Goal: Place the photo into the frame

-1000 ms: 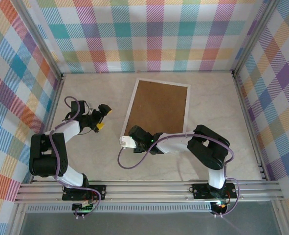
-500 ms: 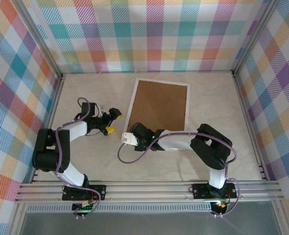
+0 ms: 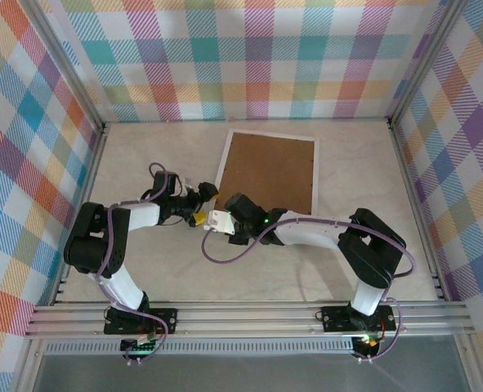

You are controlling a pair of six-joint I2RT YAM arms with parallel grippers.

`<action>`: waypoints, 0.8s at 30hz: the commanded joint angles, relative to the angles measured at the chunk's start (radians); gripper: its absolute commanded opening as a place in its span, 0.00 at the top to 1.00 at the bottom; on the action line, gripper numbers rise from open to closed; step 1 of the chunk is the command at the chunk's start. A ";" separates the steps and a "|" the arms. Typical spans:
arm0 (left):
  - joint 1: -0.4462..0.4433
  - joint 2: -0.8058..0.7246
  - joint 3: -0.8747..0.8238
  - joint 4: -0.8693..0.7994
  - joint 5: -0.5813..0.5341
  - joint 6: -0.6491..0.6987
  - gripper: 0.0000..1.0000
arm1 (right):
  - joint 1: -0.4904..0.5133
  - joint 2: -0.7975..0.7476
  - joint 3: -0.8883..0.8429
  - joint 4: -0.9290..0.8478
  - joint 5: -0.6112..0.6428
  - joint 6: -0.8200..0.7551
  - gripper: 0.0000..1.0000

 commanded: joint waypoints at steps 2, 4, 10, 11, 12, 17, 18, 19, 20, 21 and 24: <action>-0.034 0.054 0.027 0.140 0.051 -0.089 0.00 | -0.004 -0.043 0.004 0.049 -0.018 0.025 1.00; -0.041 0.070 0.031 0.177 0.058 -0.106 0.00 | -0.005 -0.044 0.003 0.052 -0.019 0.026 1.00; -0.052 0.099 0.024 0.267 0.086 -0.118 0.00 | -0.016 -0.042 -0.012 0.074 -0.019 0.046 1.00; -0.052 0.104 0.019 0.291 0.096 -0.124 0.00 | -0.019 -0.043 -0.019 0.081 -0.025 0.054 1.00; -0.052 0.107 0.015 0.304 0.102 -0.129 0.00 | -0.021 -0.043 -0.024 0.088 -0.027 0.057 1.00; -0.052 0.118 0.007 0.309 0.106 -0.129 0.00 | -0.026 -0.044 -0.035 0.095 -0.020 0.072 1.00; -0.052 0.121 0.006 0.308 0.104 -0.128 0.00 | -0.026 -0.044 -0.036 0.094 -0.017 0.073 1.00; -0.052 0.126 0.007 0.307 0.102 -0.129 0.00 | -0.027 -0.043 -0.036 0.088 -0.017 0.072 0.99; -0.053 0.130 0.008 0.307 0.103 -0.131 0.00 | -0.027 -0.043 -0.033 0.077 -0.022 0.072 0.94; -0.052 0.133 0.009 0.308 0.104 -0.131 0.00 | -0.028 -0.042 -0.031 0.068 -0.034 0.074 0.89; -0.048 0.124 0.012 0.284 0.090 -0.120 0.00 | -0.027 -0.037 -0.030 0.036 -0.081 0.078 0.53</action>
